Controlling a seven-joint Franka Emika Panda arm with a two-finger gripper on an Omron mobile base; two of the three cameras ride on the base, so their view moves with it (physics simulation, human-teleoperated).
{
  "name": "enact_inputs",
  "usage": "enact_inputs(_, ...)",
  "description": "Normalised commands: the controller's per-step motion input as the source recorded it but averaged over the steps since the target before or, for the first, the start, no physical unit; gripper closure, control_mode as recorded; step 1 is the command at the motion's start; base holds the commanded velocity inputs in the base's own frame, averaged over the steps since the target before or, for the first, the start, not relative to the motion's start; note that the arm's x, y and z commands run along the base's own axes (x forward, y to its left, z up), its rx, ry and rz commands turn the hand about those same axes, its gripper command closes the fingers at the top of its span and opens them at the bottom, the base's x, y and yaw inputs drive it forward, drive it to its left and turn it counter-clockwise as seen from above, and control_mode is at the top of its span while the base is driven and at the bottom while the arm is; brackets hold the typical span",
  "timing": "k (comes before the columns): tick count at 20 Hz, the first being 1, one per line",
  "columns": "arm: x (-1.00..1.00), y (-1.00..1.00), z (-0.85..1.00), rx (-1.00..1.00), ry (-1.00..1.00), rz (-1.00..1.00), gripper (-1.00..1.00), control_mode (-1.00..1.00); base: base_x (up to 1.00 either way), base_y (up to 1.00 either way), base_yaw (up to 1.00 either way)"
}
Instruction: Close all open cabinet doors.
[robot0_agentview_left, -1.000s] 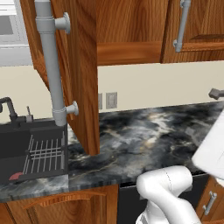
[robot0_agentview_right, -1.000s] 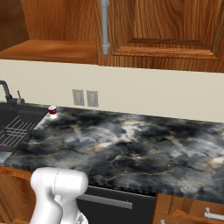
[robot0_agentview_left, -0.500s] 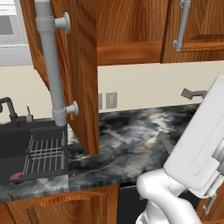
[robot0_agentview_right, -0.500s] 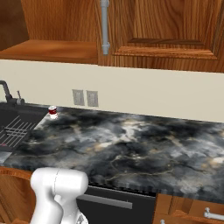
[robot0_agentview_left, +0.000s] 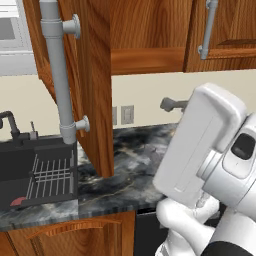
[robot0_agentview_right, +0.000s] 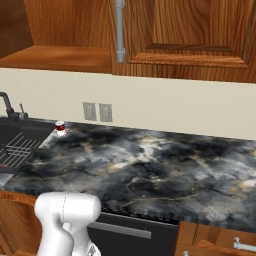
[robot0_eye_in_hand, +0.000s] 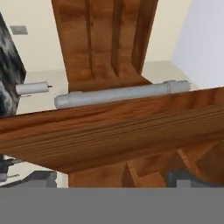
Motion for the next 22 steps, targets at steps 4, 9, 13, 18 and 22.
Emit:
enact_inputs(4, -0.43, 0.72, -0.02, -0.24, -0.09, 0.06, -1.00, -1.00, 0.00, 0.00, 0.00)
enact_inputs(9, -0.69, 0.70, -0.10, -0.23, -0.03, 0.02, -1.00, -1.00, 0.00, 0.00, 0.00)
enact_inputs(13, -0.33, 0.55, -0.01, -0.12, 0.00, 0.00, -1.00, -1.00, 0.00, 0.00, 0.00)
enact_inputs(18, 0.14, 0.41, -0.07, -0.01, -0.01, -0.08, -1.00, -1.00, 0.00, 0.00, 0.00)
enact_inputs(22, 0.42, 0.38, -0.11, 0.00, 0.00, -0.16, -1.00, -1.00, 0.00, 0.00, 0.00)
